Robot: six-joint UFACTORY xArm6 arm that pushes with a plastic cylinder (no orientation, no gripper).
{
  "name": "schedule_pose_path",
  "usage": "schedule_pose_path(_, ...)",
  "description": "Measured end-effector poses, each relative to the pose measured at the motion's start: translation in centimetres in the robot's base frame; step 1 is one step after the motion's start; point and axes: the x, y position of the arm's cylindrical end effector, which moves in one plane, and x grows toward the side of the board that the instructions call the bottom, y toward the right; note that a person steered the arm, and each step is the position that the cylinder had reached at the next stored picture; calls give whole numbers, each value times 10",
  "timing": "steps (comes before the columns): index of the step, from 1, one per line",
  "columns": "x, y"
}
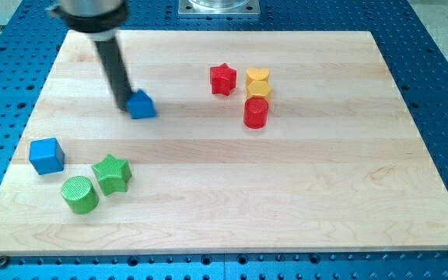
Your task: Move the triangle to the bottom left of the red star
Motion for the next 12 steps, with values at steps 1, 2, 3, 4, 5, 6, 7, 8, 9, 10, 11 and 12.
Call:
schedule_pose_path(1,1,27)
schedule_pose_path(2,32,-22)
schedule_pose_path(3,56,11)
schedule_pose_path(4,33,33)
schedule_pose_path(5,25,49)
schedule_pose_path(6,62,52)
schedule_pose_path(7,38,69)
schedule_pose_path(8,16,70)
schedule_pose_path(9,44,47)
schedule_pose_path(10,26,-31)
schedule_pose_path(11,45,-122)
schedule_pose_path(12,83,-174)
